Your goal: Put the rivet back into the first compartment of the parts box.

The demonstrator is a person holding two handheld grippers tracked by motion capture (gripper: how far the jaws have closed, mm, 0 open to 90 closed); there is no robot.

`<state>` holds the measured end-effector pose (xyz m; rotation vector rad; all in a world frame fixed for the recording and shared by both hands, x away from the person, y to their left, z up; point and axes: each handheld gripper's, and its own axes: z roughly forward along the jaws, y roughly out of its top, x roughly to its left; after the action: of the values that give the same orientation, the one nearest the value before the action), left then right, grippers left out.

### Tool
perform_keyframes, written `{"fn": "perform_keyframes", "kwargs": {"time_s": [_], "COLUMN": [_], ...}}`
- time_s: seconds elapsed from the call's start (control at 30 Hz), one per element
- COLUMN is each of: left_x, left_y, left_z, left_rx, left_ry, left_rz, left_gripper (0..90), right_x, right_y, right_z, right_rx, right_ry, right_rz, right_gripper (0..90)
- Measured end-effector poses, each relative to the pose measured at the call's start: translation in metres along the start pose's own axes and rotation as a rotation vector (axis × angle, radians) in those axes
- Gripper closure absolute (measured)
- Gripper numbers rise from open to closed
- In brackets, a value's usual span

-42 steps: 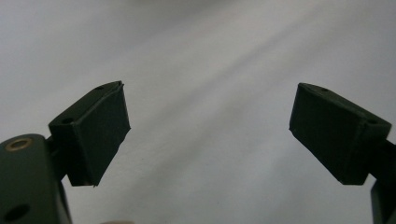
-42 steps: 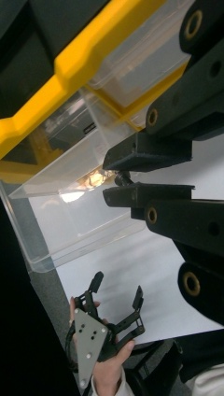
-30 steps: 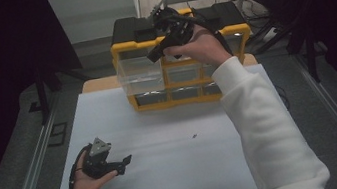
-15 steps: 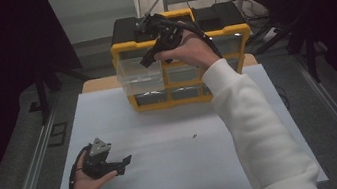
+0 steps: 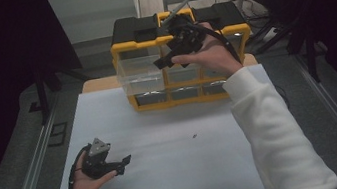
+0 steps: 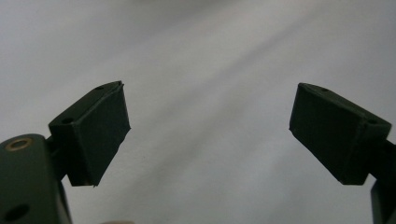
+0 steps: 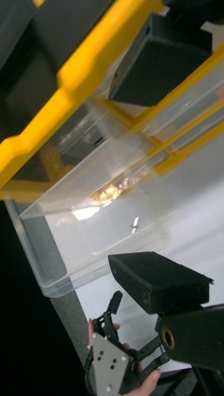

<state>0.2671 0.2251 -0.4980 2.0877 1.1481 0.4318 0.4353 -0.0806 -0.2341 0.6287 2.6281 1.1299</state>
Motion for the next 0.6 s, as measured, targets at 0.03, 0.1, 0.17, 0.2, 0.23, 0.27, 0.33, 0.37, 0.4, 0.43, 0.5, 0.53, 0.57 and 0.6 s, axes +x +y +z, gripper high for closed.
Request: {"fn": "perform_keyframes", "kwargs": {"time_s": [0.03,0.1,0.17,0.2,0.23,0.27,0.33,0.37,0.4,0.43,0.5,0.53,0.57,0.6], "left_x": [0.000,0.001,0.001,0.001,0.001,0.001,0.000,0.000,0.000,-0.001,-0.001,-0.001,-0.001,-0.002], "left_y": [0.000,0.000,0.000,0.000,0.000,0.000,0.000,0.000,0.000,0.001,0.001,0.001,0.001,0.001], "left_z": [0.000,0.000,-0.001,-0.001,-0.001,-0.001,-0.001,-0.001,-0.001,-0.001,-0.001,-0.001,-0.001,-0.001], "left_rx": [0.001,0.000,-0.004,-0.005,-0.005,-0.004,-0.003,-0.004,-0.005,-0.006,-0.006,-0.007,-0.007,-0.005], "left_ry": [0.000,0.002,0.001,0.001,0.001,0.002,0.001,0.001,0.000,0.000,-0.001,0.000,-0.002,0.000], "left_rz": [-0.001,0.000,-0.003,-0.003,-0.002,-0.001,0.000,0.000,0.000,-0.001,0.000,0.000,0.002,0.003], "left_gripper": [12.3,12.3,12.3,12.3,12.3,12.3,12.3,12.3,12.3,12.3,12.3,12.3,12.3,12.3], "right_x": [-0.001,-0.002,-0.003,-0.003,-0.003,-0.003,-0.003,-0.004,-0.004,-0.004,-0.003,-0.003,-0.003,-0.004], "right_y": [-0.005,-0.015,-0.029,-0.035,-0.040,-0.046,-0.062,-0.069,-0.076,-0.083,-0.097,-0.105,-0.112,-0.119], "right_z": [-0.003,-0.006,-0.009,-0.010,-0.011,-0.012,-0.014,-0.014,-0.014,-0.013,-0.012,-0.011,-0.010,-0.008], "right_rx": [-0.004,-0.002,-0.006,-0.008,-0.009,-0.013,-0.014,-0.014,-0.015,-0.009,-0.006,-0.009,-0.008,-0.007], "right_ry": [-0.005,-0.024,-0.046,-0.054,-0.056,-0.059,-0.068,-0.072,-0.076,-0.085,-0.097,-0.097,-0.097,-0.098], "right_rz": [-0.003,0.003,0.000,0.001,0.006,0.012,0.021,0.021,0.022,0.028,0.034,0.036,0.047,0.055], "right_gripper": [17.5,16.0,15.1,14.9,14.5,14.5,14.5,14.4,14.4,14.2,14.1,14.1,14.1,14.1]}}
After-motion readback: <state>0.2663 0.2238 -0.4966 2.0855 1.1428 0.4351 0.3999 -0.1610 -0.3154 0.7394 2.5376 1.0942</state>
